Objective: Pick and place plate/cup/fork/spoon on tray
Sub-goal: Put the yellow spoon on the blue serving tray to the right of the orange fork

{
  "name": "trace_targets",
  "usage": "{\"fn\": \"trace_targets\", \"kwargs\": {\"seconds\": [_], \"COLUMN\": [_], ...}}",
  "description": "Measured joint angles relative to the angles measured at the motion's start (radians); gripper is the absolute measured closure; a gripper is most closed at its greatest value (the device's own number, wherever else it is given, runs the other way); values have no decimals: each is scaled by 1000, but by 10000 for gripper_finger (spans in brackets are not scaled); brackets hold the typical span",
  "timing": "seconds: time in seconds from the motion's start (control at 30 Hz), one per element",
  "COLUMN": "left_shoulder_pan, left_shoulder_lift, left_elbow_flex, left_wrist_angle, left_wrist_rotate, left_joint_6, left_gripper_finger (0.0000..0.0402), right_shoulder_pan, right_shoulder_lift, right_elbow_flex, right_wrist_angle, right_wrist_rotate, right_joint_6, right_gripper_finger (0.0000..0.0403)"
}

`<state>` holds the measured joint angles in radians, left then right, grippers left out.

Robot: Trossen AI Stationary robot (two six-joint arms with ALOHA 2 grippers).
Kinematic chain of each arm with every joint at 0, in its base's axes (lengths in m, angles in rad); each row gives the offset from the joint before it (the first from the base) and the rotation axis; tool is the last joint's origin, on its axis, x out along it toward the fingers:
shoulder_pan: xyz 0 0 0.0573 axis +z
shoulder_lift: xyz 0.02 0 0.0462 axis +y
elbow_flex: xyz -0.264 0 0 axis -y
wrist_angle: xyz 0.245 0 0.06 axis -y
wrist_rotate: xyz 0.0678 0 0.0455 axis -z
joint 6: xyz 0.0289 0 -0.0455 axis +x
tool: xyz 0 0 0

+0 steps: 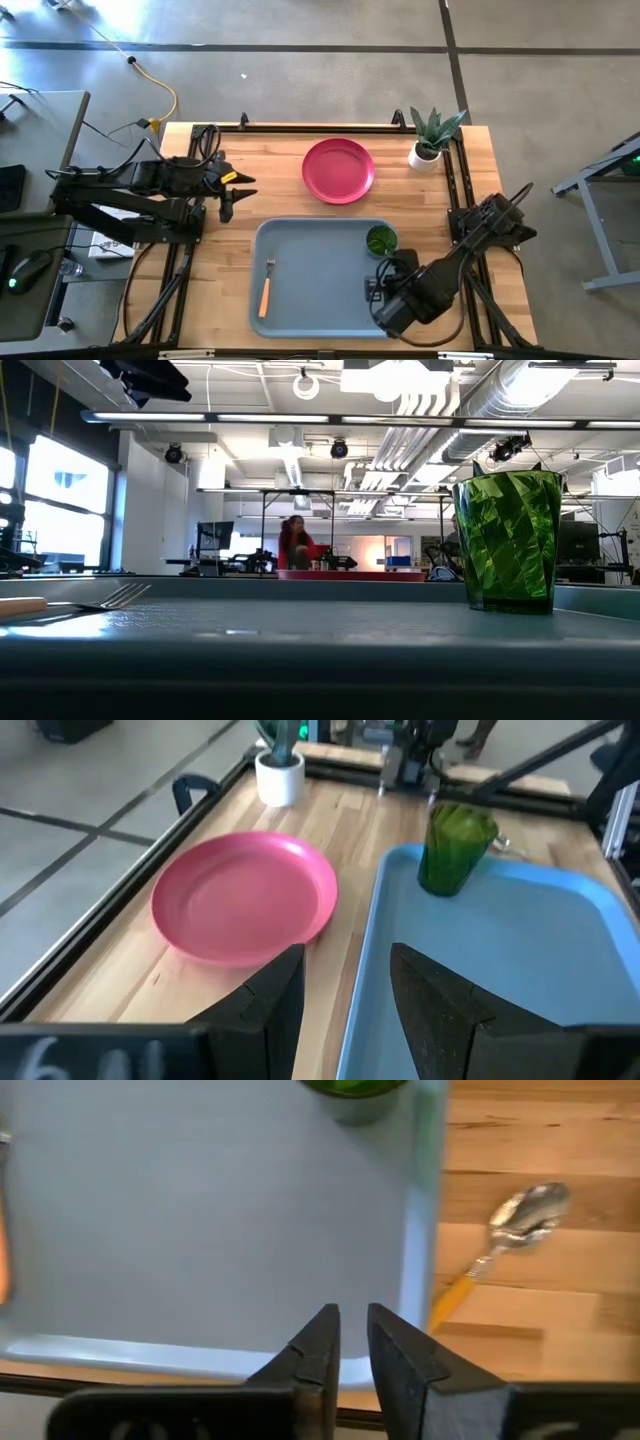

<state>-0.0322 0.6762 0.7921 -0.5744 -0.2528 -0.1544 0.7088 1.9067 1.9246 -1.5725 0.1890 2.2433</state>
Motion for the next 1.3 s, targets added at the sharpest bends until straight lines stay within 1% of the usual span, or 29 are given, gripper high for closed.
{"fn": "trace_targets", "kwargs": {"seconds": [0.13,0.37,0.57,0.67,0.83,0.9,1.0,1.3], "left_shoulder_pan": [0,0,0,0,0,0,0,0], "left_shoulder_lift": [0,0,0,0,0,0,0,0], "left_elbow_flex": [0,0,0,0,0,0,0,0], "left_wrist_angle": [32,50,50,50,50,50,50,48], "left_wrist_rotate": [0,-19,-22,-22,-24,-31,-48,-36], "left_joint_6": [0,-1,-1,-1,-1,-1,-1,-43], "left_gripper_finger": [261,261,261,261,261,261,261,261], "right_shoulder_pan": [3,14,21,24,49,61,73,78], "right_shoulder_lift": [-71,-204,-300,-323,-328,-328,-328,-328], "right_elbow_flex": [-62,-184,-314,-374,-421,-423,-423,-423], "right_wrist_angle": [2,2,1,0,3,9,25,128], "right_wrist_rotate": [-4,-23,-164,-215,-238,-220,-185,-182], "right_joint_6": [0,0,11,13,2,-29,-116,-411], "right_gripper_finger": [374,375,375,375,375,375,375,375]}}
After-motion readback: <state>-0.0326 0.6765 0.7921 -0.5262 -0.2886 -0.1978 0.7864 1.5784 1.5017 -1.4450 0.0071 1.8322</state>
